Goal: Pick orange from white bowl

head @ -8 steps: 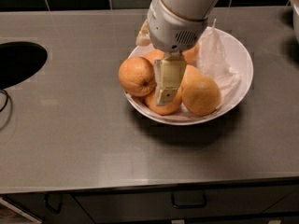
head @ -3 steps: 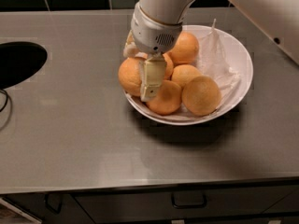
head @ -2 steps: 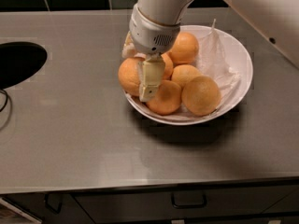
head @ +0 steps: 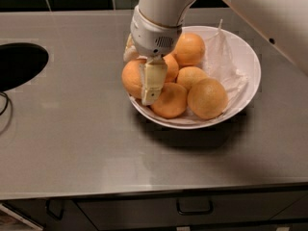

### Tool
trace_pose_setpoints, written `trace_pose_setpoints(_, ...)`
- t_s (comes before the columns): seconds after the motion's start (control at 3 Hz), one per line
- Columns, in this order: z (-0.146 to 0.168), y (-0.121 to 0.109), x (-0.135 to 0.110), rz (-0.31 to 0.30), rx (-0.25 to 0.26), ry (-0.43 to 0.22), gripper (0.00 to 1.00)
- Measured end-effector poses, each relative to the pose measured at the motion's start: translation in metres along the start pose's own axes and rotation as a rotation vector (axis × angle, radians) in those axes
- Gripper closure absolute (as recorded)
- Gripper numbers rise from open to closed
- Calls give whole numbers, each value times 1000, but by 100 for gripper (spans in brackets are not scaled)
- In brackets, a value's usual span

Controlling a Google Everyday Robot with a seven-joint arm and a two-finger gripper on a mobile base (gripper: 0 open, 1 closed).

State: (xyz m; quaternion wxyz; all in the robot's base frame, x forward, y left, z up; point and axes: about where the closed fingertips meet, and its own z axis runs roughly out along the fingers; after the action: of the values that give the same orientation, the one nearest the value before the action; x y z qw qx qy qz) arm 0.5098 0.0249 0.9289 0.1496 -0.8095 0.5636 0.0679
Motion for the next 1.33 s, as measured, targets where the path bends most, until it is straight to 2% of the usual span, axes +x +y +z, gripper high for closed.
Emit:
trace_pose_setpoints(0.67, 9, -1, 4, 8, -15, 8, 24)
trace_pose_setpoints(1.0, 13, 0, 7, 13, -23, 10, 43)
trace_pose_setpoints(1.33, 11, 0, 6, 14, -25, 11, 66)
